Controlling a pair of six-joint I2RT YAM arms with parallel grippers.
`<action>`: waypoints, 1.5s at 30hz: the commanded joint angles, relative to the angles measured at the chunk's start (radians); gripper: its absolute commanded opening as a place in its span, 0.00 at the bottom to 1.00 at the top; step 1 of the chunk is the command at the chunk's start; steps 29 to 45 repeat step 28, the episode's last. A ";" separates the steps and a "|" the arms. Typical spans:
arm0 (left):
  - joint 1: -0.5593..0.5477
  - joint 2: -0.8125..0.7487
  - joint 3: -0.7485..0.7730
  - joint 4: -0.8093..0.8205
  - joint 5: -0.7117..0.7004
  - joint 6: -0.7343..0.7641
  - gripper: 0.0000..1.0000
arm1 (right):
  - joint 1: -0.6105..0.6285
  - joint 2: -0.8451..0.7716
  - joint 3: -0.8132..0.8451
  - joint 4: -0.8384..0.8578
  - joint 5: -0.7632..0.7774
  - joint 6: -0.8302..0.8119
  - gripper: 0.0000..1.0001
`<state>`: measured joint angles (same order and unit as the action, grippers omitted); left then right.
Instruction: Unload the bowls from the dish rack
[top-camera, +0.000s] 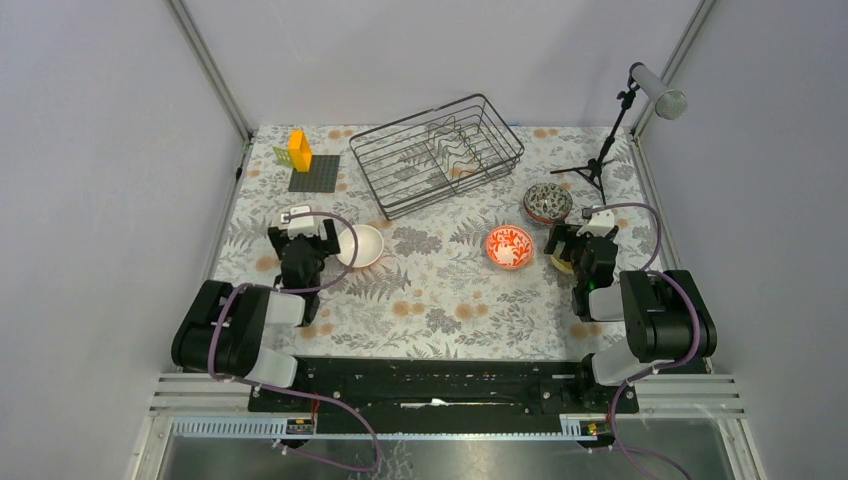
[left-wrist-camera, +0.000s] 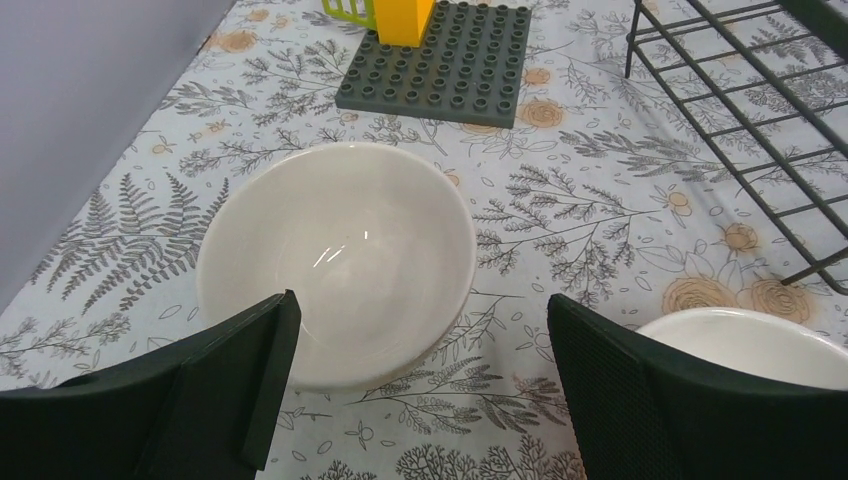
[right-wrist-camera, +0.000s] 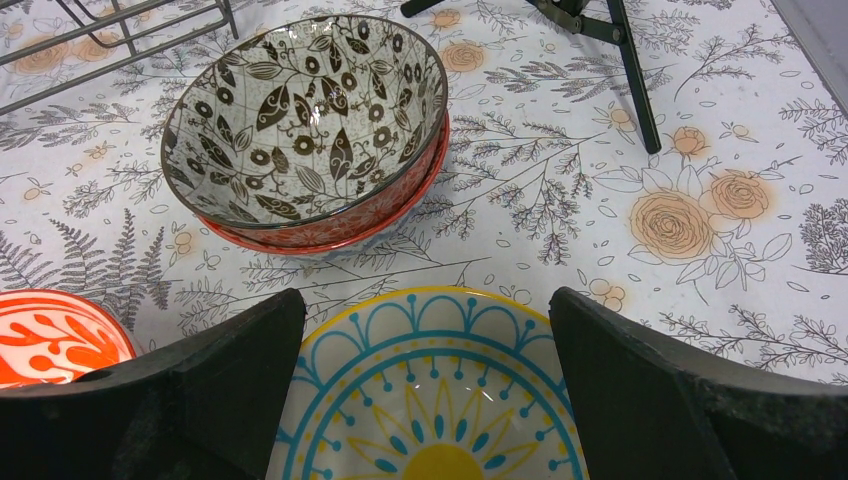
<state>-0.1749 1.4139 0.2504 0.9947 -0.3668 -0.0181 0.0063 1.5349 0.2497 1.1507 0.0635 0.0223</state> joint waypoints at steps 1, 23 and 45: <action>0.064 0.094 -0.031 0.245 0.156 -0.025 0.99 | 0.000 0.010 0.017 0.022 0.027 0.011 1.00; 0.100 0.105 0.000 0.189 0.215 -0.043 0.99 | 0.000 0.010 0.016 0.022 0.027 0.010 1.00; 0.109 0.106 0.001 0.186 0.228 -0.048 0.99 | 0.000 0.010 0.016 0.022 0.027 0.010 1.00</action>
